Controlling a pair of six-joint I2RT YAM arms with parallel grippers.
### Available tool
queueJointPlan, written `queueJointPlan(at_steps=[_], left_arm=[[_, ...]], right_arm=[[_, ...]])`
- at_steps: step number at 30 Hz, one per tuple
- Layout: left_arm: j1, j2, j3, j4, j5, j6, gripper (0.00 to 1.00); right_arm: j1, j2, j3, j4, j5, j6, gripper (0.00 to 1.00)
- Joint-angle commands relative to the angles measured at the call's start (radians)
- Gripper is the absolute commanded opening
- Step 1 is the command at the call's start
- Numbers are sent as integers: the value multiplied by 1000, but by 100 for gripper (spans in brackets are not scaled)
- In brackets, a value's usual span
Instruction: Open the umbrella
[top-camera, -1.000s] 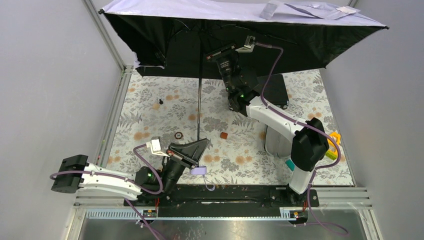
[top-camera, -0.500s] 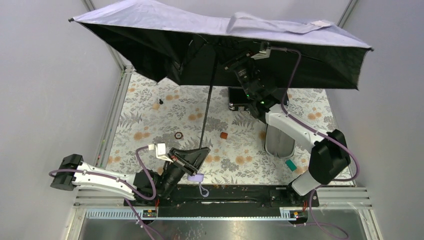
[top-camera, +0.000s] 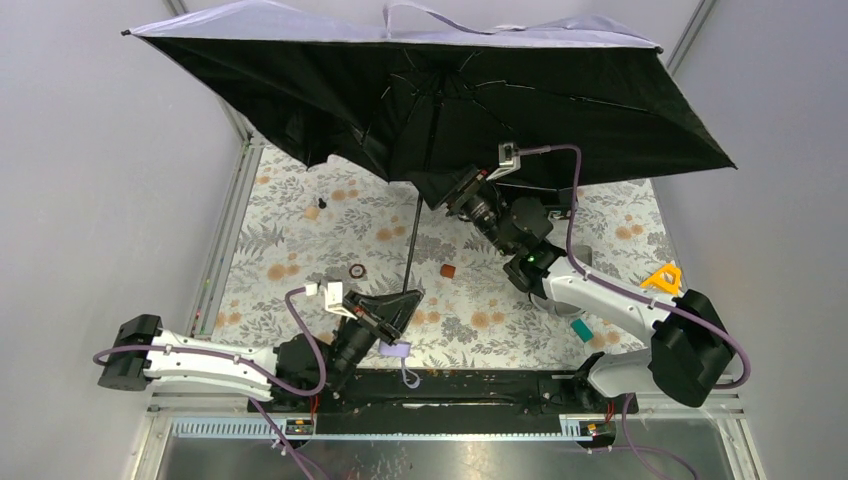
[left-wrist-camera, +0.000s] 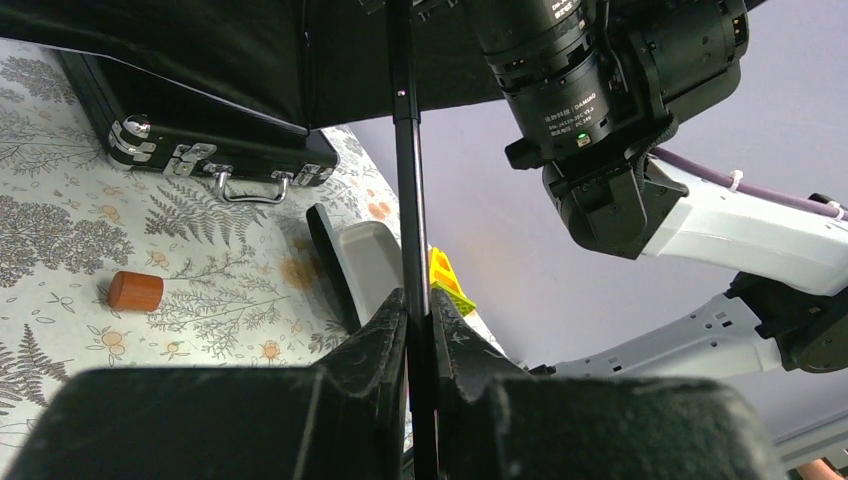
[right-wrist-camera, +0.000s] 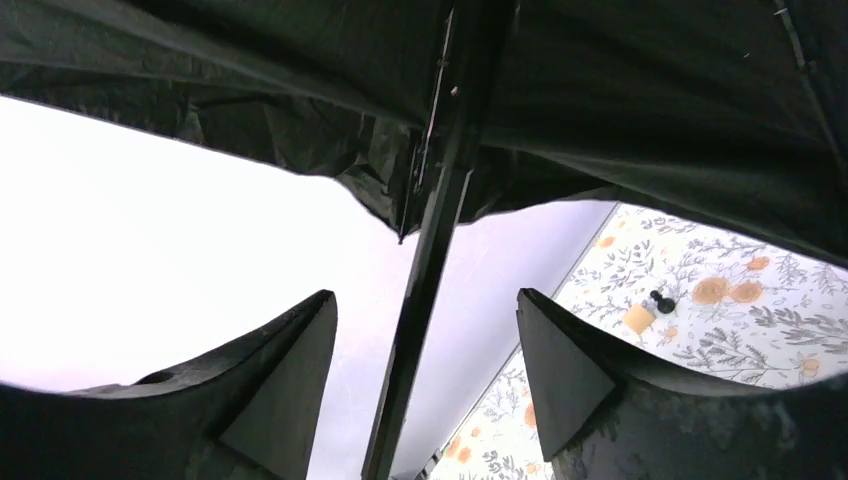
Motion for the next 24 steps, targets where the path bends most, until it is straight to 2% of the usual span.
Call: queueJointPlan(at_steps=[1, 3, 5, 8, 9, 11, 13, 15, 20, 24], left_arm=[[4, 12, 60, 37, 51, 14, 0], [5, 18, 61, 34, 55, 18, 0], [6, 20, 68, 8, 51, 21, 0], [14, 14, 104, -114, 51, 19, 0], [22, 10, 118, -149, 67, 23, 5], [39, 0, 165, -232, 123, 67, 33], [51, -2, 226, -366, 127, 87, 63], [62, -3, 275, -472, 116, 103, 81], [147, -87, 280, -590, 34, 175, 94], [333, -203, 262, -657, 158, 177, 95]], right_arm=[[18, -36, 7, 19, -41, -27, 71], [18, -30, 20, 6, -44, -32, 67], [18, -28, 31, -10, -45, -42, 56], [18, -46, 23, -22, -26, -57, 27], [18, -56, 20, -29, -19, -64, 18], [19, -83, 15, -50, -1, -84, 2], [17, -117, 3, -67, 18, -105, 0], [17, -167, -24, -69, 46, -127, 0], [5, -284, -56, -127, 78, -143, 0], [-50, -365, -47, -228, 29, -117, 0]])
